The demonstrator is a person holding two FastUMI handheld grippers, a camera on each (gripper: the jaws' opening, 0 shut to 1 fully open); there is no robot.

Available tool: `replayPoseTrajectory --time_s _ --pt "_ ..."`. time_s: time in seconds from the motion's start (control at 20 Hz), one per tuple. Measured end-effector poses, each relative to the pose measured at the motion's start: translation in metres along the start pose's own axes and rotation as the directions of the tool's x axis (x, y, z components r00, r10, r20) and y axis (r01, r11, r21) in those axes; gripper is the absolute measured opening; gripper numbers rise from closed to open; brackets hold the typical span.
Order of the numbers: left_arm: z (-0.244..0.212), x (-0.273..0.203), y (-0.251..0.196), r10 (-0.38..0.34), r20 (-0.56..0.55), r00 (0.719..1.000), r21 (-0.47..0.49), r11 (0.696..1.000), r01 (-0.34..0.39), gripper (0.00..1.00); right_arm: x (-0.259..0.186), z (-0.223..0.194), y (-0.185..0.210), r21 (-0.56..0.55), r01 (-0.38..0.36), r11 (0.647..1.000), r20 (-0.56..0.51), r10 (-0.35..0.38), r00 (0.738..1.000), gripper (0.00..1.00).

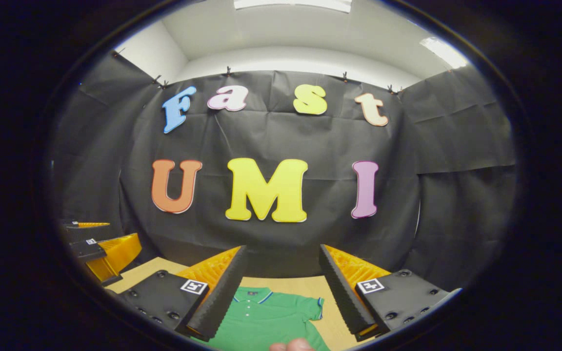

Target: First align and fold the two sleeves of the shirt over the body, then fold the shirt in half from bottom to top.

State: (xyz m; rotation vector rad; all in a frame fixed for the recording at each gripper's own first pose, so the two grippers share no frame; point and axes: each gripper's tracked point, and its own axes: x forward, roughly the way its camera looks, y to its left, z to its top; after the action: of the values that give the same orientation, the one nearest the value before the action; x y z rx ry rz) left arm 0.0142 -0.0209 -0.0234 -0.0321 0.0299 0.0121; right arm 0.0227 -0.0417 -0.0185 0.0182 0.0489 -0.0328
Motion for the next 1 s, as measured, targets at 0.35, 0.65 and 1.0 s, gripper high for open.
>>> replayPoseTrajectory --time_s 0.35,0.65,1.0 --pt "-0.012 0.004 -0.004 -0.002 -0.021 1.000 -0.003 1.000 0.002 1.00 0.006 -0.018 -0.013 -0.021 -0.020 1.000 -0.065 0.018 0.998 0.93" --pt "-0.023 0.006 -0.014 0.000 -0.035 0.999 0.020 1.000 0.001 1.00 0.020 -0.047 -0.022 -0.004 -0.065 0.998 -0.150 0.063 0.987 0.94" --pt "-0.054 0.000 -0.008 0.049 -0.130 0.990 0.031 0.999 -0.045 1.00 0.047 -0.148 -0.044 0.082 -0.115 0.990 -0.393 0.138 0.909 0.94"
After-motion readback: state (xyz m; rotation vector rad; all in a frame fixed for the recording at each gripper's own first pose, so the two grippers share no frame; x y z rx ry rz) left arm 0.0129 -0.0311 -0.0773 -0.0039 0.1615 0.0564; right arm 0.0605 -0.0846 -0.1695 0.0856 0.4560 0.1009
